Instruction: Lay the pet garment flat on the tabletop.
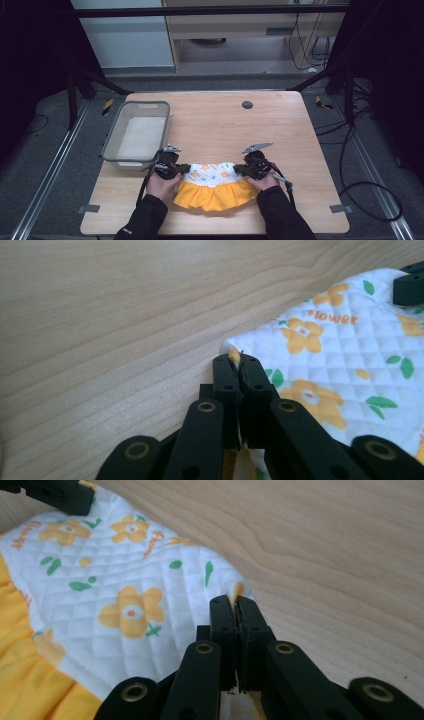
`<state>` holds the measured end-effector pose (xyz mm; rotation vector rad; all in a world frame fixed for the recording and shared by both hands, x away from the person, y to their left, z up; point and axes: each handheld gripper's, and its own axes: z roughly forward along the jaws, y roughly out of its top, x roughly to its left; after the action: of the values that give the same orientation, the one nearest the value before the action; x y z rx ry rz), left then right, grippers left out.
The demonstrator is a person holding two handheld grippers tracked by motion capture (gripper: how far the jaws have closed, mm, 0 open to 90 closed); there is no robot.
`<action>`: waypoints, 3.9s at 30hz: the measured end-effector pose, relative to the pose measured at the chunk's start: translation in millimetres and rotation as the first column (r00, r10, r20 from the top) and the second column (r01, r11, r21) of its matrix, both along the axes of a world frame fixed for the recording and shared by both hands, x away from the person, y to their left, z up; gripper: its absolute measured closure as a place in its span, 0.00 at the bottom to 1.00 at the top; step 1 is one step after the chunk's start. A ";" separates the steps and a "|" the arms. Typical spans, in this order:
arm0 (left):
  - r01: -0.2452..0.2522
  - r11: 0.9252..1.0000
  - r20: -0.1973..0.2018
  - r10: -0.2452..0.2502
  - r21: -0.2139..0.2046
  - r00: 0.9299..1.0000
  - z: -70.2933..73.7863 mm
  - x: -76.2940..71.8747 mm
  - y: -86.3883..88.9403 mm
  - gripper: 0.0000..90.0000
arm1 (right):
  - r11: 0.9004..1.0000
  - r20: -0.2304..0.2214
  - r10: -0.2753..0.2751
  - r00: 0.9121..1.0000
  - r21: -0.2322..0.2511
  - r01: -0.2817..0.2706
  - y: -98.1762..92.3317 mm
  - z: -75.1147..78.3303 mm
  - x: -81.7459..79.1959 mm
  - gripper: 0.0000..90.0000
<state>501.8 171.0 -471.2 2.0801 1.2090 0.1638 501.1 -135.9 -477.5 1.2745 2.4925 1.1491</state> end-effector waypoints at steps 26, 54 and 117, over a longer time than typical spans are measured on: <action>0.139 0.990 0.130 -0.134 -0.029 0.982 41.0 -38.6 -2.7 0.97 | 0.999 0.084 0.046 0.995 0.021 -0.048 -19.5 40.8 -30.6 0.95; -0.067 0.979 0.172 0.033 0.195 0.985 -0.6 15.3 -14.5 0.49 | 0.995 0.169 -0.075 0.983 -0.049 0.084 -11.2 6.3 31.6 0.57; -0.069 0.997 0.395 0.081 -0.044 0.915 83.0 -17.7 28.6 0.42 | 0.991 0.387 -0.130 0.913 0.040 0.124 -38.6 66.4 -0.9 0.57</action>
<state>484.2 199.6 -388.2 1.8575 1.0315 0.5722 500.3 -174.4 -411.1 1.0667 2.0864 1.2484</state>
